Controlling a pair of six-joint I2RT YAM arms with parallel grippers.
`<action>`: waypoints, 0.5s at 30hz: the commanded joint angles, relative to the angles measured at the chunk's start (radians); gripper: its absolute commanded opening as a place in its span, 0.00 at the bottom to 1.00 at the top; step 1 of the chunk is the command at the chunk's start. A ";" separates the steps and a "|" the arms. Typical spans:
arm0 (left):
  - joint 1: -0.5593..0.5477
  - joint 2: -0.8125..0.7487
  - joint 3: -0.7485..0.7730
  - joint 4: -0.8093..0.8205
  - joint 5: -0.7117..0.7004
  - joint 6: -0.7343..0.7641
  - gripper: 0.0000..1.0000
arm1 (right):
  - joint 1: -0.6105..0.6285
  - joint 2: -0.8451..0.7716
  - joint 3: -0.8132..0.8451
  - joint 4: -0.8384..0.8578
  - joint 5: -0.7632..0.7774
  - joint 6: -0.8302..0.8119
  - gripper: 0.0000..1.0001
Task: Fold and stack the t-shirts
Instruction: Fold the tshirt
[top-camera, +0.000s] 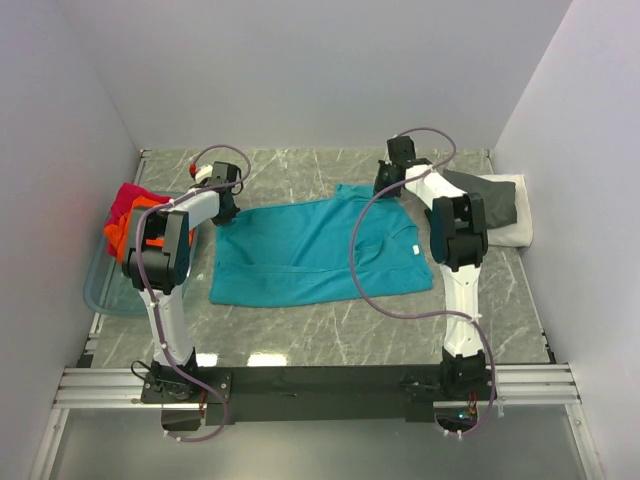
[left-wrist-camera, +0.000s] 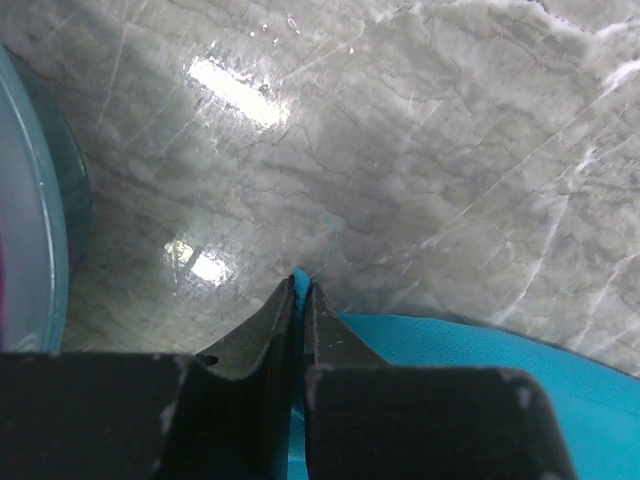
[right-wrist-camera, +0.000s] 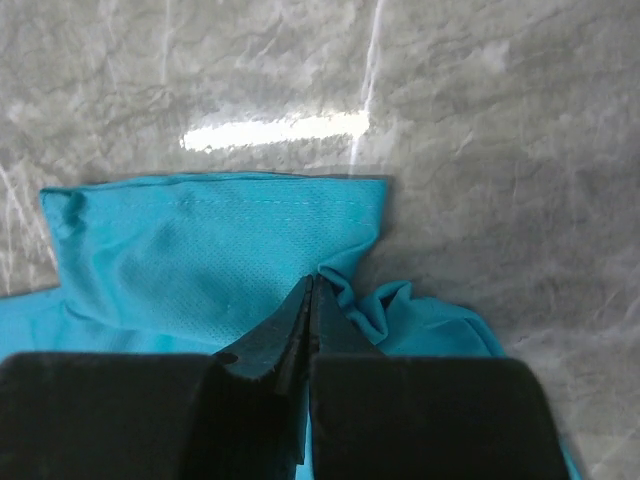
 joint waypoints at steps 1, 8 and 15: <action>-0.003 -0.031 0.009 0.015 0.014 0.022 0.01 | -0.001 -0.082 0.014 0.024 -0.019 -0.001 0.00; -0.003 -0.029 0.014 0.019 0.018 0.017 0.01 | -0.024 0.012 0.289 -0.062 0.007 -0.021 0.24; -0.005 -0.021 0.025 0.010 0.014 0.023 0.01 | -0.049 0.105 0.381 -0.104 -0.027 -0.014 0.43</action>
